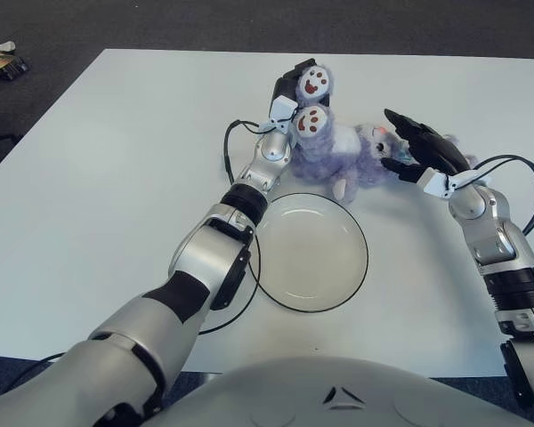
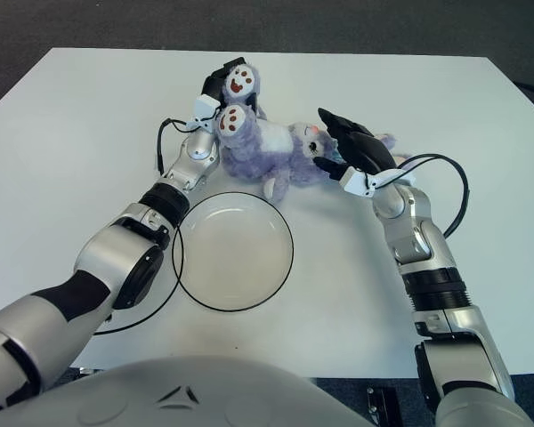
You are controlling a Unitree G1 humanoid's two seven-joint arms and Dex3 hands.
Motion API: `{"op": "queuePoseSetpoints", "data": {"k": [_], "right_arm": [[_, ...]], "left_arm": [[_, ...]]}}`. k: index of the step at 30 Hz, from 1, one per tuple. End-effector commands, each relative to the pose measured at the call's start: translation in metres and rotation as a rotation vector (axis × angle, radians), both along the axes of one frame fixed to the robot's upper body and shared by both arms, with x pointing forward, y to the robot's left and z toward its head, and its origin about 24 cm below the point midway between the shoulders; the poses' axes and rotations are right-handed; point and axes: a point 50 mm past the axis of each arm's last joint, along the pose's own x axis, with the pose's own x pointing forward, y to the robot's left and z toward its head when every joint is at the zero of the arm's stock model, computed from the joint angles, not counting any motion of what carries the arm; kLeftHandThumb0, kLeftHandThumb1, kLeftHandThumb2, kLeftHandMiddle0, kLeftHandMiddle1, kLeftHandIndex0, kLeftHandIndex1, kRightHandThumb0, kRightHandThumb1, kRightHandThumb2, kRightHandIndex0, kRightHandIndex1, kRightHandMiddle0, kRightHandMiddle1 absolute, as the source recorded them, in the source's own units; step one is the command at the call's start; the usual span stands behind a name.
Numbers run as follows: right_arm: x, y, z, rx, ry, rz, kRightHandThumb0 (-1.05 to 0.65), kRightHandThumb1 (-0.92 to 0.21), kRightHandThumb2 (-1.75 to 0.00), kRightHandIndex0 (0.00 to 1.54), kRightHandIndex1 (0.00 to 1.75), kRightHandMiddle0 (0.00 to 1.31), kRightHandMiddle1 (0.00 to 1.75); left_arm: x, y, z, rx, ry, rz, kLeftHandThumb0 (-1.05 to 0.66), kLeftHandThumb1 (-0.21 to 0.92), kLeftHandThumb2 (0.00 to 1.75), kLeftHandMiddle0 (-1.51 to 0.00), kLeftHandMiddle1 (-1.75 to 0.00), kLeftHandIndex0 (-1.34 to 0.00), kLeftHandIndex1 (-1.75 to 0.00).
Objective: Put the doll into the plate.
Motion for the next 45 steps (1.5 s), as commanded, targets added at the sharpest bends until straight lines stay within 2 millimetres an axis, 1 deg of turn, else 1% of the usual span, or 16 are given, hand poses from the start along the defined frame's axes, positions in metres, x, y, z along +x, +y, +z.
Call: {"op": "queuePoseSetpoints", "data": {"k": [1, 4, 5, 10, 14, 18, 20, 22, 25, 39, 45], "right_arm": [[0.003, 0.005, -0.004, 0.067, 0.093, 0.015, -1.05, -0.92, -0.25, 0.05, 0.03, 0.00, 0.44], [0.003, 0.005, -0.004, 0.080, 0.129, 0.021, -1.05, -0.92, -0.25, 0.06, 0.04, 0.00, 0.52], [0.004, 0.006, -0.004, 0.078, 0.161, 0.025, -1.05, -0.92, -0.25, 0.06, 0.04, 0.00, 0.51], [0.005, 0.008, -0.001, 0.087, 0.240, 0.029, -1.04, -0.92, -0.26, 0.03, 0.02, 0.00, 0.43], [0.003, 0.008, 0.003, 0.184, 0.298, 0.024, -0.99, -0.92, -0.24, 0.01, 0.01, 0.00, 0.35], [0.000, 0.007, 0.005, 0.235, 0.336, 0.023, -0.97, -0.92, -0.23, 0.00, 0.00, 0.00, 0.32], [-0.001, 0.007, 0.005, 0.254, 0.351, 0.023, -0.96, -0.92, -0.23, 0.00, 0.00, 0.00, 0.27], [-0.004, 0.006, 0.006, 0.272, 0.372, 0.027, -0.96, -0.92, -0.23, 0.00, 0.00, 0.00, 0.24], [-0.013, 0.003, 0.007, 0.315, 0.413, 0.034, -0.96, -0.92, -0.24, 0.00, 0.00, 0.00, 0.20], [-0.022, -0.003, 0.008, 0.352, 0.405, 0.056, -1.00, -0.92, -0.28, 0.00, 0.00, 0.00, 0.09], [-0.025, -0.006, 0.010, 0.311, 0.406, 0.049, -1.02, -0.92, -0.32, 0.01, 0.00, 0.00, 0.13]], "left_arm": [[-0.029, -0.069, 0.021, -0.120, -0.005, -0.182, 0.53, 0.17, 1.50, -0.73, -1.75, -0.99, -1.75], [-0.029, -0.069, 0.021, -0.121, -0.004, -0.181, 0.53, 0.17, 1.50, -0.73, -1.75, -0.99, -1.75], [-0.029, -0.069, 0.021, -0.120, -0.003, -0.180, 0.53, 0.17, 1.50, -0.73, -1.75, -0.99, -1.75], [-0.028, -0.069, 0.021, -0.121, 0.003, -0.181, 0.53, 0.17, 1.50, -0.73, -1.75, -0.98, -1.75], [-0.028, -0.069, 0.021, -0.125, 0.007, -0.180, 0.53, 0.17, 1.49, -0.73, -1.75, -0.98, -1.75], [-0.028, -0.069, 0.021, -0.127, 0.008, -0.177, 0.53, 0.17, 1.49, -0.73, -1.75, -0.98, -1.75], [-0.028, -0.069, 0.021, -0.127, 0.009, -0.175, 0.53, 0.17, 1.49, -0.73, -1.75, -0.98, -1.75], [-0.028, -0.068, 0.021, -0.128, 0.010, -0.174, 0.53, 0.17, 1.49, -0.73, -1.75, -0.98, -1.75], [-0.027, -0.067, 0.021, -0.126, 0.004, -0.172, 0.52, 0.17, 1.49, -0.73, -1.75, -0.98, -1.75], [-0.024, -0.064, 0.021, -0.112, -0.001, -0.157, 0.52, 0.17, 1.49, -0.72, -1.75, -0.98, -1.75], [-0.024, -0.064, 0.021, -0.104, -0.007, -0.151, 0.52, 0.17, 1.49, -0.72, -1.75, -0.98, -1.75]]}}
